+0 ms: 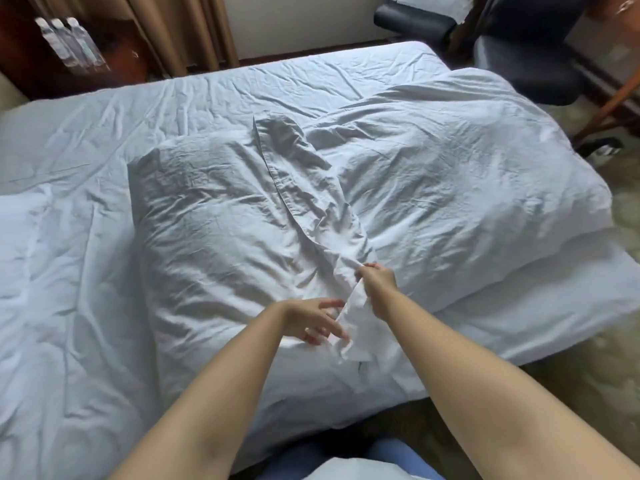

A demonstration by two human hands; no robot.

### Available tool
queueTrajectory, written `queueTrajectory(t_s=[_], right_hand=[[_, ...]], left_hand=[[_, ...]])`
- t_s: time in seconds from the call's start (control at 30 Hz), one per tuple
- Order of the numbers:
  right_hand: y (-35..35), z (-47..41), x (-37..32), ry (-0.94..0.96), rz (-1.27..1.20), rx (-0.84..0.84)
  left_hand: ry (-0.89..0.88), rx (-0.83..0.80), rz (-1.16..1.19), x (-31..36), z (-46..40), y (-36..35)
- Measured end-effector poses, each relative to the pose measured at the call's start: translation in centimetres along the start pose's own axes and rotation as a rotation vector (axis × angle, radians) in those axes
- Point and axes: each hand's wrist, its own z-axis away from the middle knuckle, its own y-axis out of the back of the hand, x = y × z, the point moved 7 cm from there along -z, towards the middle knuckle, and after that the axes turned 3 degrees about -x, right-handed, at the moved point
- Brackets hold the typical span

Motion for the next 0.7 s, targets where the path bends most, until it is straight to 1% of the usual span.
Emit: queueTrajectory(t_s=[0.03, 0.07, 0.13, 0.17, 0.2, 0.23, 0.3, 0.33, 0.37, 0.4, 0.43, 0.47, 0.5, 0.53, 0.6, 0.63, 0.7], right_hand=[[0.3, 0.3, -0.5, 0.021, -0.051, 0.011], [0.5, 0.7, -1.1, 0.045, -0.079, 0.013], [1.0, 1.2, -1.9, 0.085, -0.102, 0.015], [1.3, 1.4, -2.2, 0.1, -0.113, 0.006], [1.6, 1.7, -2.5, 0.117, -0.111, -0.007], [1.7, 1.8, -2.8, 0.138, -0.092, -0.021], [1.9, 2.1, -3.2, 0.18, -0.031, -0.044], [1.8, 2.4, -3.2, 0.195, -0.02, -0.07], [1.6, 2.6, -3.1, 0.204, -0.027, -0.116], [1.1, 2.9, -2.9, 0.204, -0.032, -0.174], [0.7, 3.3, -2.6, 0.204, -0.043, -0.232], [0.3, 3.8, -2.5, 0.204, -0.04, -0.291], [-0.1, 4.2, -2.2, 0.199, -0.024, -0.347], [-0.5, 4.4, -1.9, 0.192, -0.005, -0.396], [-1.2, 4.4, -1.2, 0.17, -0.035, -0.479], [-1.7, 4.1, -0.8, 0.149, -0.047, -0.511], [-2.8, 3.5, 0.1, 0.09, -0.024, -0.559]], left_hand=[[-0.012, -0.047, 0.003, 0.1, 0.2, -1.0], [-0.037, -0.048, 0.017, 0.3, 0.5, -1.8], [-0.06, 0.03, -0.008, 0.4, 0.7, -2.5], [-0.064, 0.078, -0.06, 0.7, 0.7, -2.8], [-0.063, 0.176, -0.106, 0.9, 0.7, -2.6], [-0.065, 0.343, -0.126, 1.3, 1.0, -1.9], [-0.061, 0.76, -0.09, 1.8, 2.0, 0.7], [-0.061, 0.904, -0.036, 2.0, 2.7, 1.9], [-0.081, 0.98, 0.053, 2.1, 3.2, 2.6], [-0.117, 0.99, 0.197, 2.2, 3.3, 3.2], [-0.175, 0.954, 0.369, 2.4, 3.1, 3.6], [-0.243, 0.883, 0.521, 3.1, 2.6, 3.8], [-0.316, 0.814, 0.624, 3.9, 2.1, 4.1], [-0.373, 0.77, 0.691, 4.7, 2.0, 4.2], [-0.425, 0.698, 0.767, 5.9, 1.6, 4.4], [-0.428, 0.659, 0.801, 6.0, 1.2, 4.6], [-0.375, 0.569, 0.883, 5.6, 0.7, 5.1]])
